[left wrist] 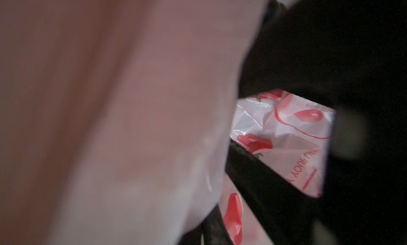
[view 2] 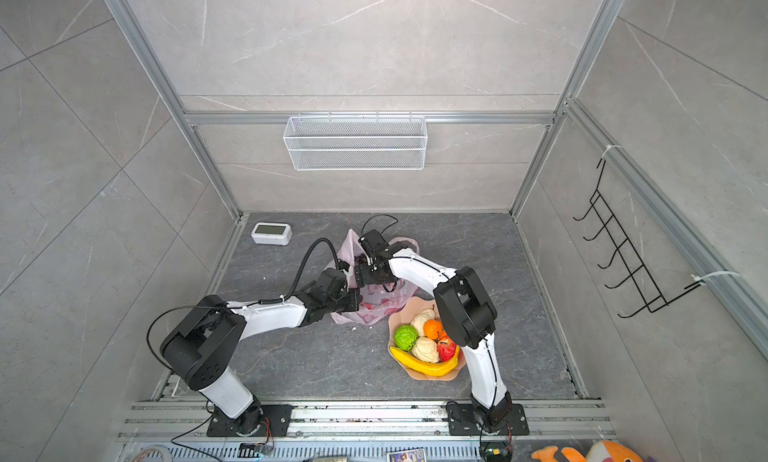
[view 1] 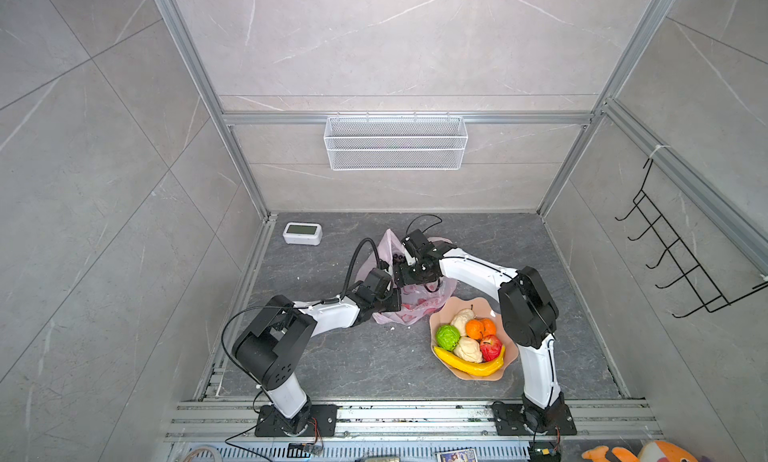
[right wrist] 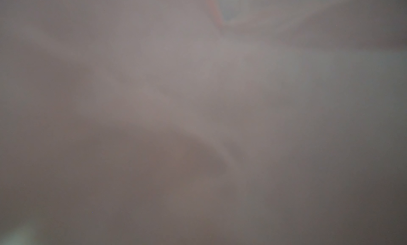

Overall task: Take the fake fruits out of the plastic bag
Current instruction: 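Grasp the black grapes in the bag with the right gripper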

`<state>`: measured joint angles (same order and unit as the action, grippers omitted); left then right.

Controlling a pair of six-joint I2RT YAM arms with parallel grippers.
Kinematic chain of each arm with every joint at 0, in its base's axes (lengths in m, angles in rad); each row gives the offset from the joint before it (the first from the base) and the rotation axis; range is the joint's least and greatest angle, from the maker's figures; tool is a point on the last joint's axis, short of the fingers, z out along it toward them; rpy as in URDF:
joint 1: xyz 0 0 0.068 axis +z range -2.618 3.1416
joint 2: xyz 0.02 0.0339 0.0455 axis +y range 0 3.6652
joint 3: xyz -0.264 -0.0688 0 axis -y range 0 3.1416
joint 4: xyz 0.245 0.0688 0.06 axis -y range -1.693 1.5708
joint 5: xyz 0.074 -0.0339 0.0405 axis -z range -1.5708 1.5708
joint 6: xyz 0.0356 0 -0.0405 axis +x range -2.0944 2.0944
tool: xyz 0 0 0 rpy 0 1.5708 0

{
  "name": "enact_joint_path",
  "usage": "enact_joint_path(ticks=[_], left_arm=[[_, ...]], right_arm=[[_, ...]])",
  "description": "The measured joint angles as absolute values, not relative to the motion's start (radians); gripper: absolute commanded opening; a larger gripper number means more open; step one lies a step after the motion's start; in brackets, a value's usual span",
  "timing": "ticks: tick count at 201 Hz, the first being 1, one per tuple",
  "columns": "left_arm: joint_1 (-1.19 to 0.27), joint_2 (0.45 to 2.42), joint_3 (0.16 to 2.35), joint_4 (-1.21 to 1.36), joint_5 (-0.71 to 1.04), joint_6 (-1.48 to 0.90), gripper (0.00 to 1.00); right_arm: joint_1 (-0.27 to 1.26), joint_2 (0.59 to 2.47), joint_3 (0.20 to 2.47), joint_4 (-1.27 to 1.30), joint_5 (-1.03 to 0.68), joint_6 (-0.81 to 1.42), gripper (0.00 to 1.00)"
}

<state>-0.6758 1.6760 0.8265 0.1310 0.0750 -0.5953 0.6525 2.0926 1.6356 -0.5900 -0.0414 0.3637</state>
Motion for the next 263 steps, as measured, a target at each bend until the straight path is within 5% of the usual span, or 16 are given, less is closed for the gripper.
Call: enact_joint_path(ticks=[246, 263], left_arm=[[-0.673, 1.676, 0.826, 0.097, 0.028, -0.583, 0.05], [-0.673, 1.676, 0.826, 0.097, 0.028, -0.583, 0.05]], right_arm=[[0.639, 2.068, 1.577, -0.639, 0.146, 0.339, 0.00], [0.640, 2.066, 1.579, -0.640, 0.157, 0.336, 0.00]])
